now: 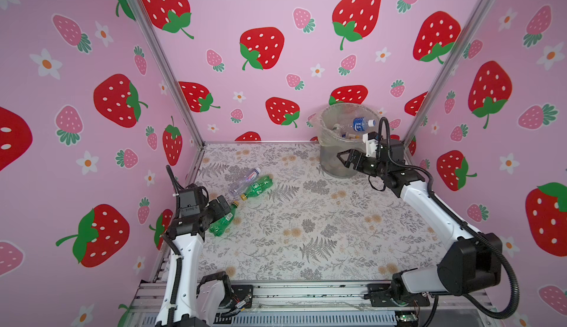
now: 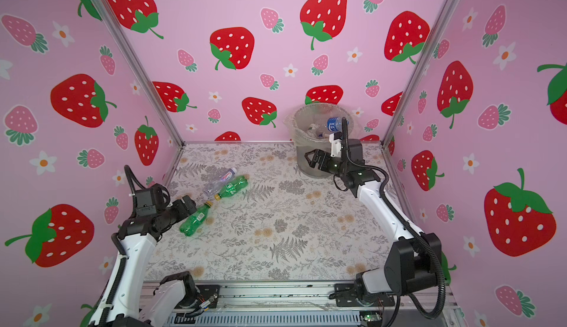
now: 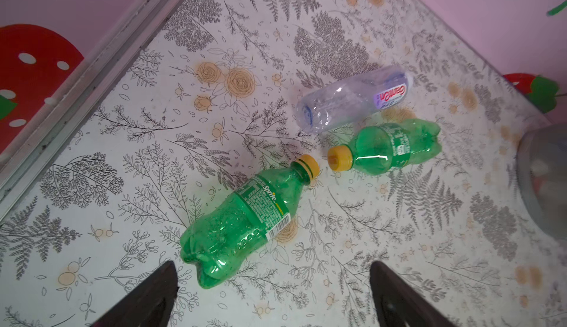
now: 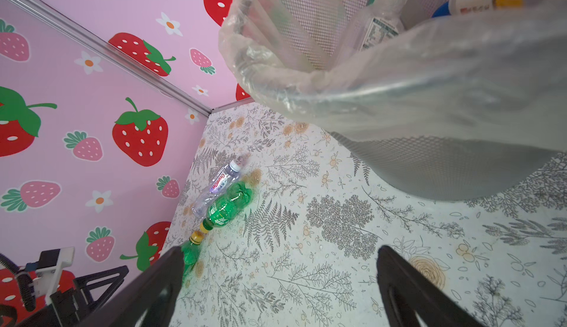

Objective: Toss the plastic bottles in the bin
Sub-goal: 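Draw the right gripper back while the left gripper lowers toward the Sprite bottle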

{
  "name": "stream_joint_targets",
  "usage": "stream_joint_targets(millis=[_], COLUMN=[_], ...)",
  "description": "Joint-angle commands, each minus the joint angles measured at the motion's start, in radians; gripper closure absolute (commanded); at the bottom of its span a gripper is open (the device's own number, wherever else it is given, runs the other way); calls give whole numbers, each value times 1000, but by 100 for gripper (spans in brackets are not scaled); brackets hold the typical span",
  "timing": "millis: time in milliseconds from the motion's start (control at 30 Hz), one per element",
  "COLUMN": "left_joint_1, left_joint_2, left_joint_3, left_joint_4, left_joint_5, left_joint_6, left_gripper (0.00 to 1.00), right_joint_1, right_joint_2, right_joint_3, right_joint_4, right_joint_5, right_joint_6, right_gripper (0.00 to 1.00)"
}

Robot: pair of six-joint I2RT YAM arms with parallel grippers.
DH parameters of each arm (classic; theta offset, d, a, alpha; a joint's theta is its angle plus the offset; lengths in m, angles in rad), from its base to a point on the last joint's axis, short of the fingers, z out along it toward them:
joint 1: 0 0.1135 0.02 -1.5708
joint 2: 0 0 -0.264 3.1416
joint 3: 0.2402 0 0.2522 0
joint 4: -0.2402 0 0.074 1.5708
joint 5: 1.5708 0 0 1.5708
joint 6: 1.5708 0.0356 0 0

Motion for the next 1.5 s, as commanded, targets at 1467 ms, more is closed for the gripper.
stream_joint_targets(millis=[1467], left_joint_1=[-52], left_joint_2=[504], left_joint_3=[106], left_joint_4=[-38], left_joint_5=[-127], left_joint_6=[386], left_gripper=[12], right_joint_1=[-15], right_joint_2=[-56], right_joint_3=[-93], right_joint_4=[98], right_joint_5=[-103], right_joint_6=[14], right_gripper=[1])
